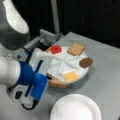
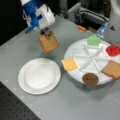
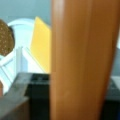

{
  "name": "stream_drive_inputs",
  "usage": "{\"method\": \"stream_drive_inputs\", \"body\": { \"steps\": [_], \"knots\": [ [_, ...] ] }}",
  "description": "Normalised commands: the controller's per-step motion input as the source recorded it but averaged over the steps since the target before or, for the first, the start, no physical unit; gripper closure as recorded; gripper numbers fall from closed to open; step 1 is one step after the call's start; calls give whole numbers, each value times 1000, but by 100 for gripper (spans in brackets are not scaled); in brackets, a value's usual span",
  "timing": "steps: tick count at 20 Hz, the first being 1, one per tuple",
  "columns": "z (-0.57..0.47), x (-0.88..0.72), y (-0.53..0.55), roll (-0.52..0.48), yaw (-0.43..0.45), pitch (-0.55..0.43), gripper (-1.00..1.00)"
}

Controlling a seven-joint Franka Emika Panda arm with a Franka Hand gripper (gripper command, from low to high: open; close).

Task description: Ingredient selection for cheeseburger or sandwich

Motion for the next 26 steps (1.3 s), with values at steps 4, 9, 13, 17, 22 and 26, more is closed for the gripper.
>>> {"method": "stream_drive_inputs", "body": {
  "steps": [4,9,13,17,22,26],
  "knots": [
    [-81,572,-259,-222,354,56,100],
    [-73,467,-246,-219,353,86,100],
    [-154,399,-170,13,377,129,100],
    [-277,403,-152,113,329,44,100],
    [-182,405,-171,100,229,0,100],
    [-146,400,-166,85,178,-45,100]
  ]
}}
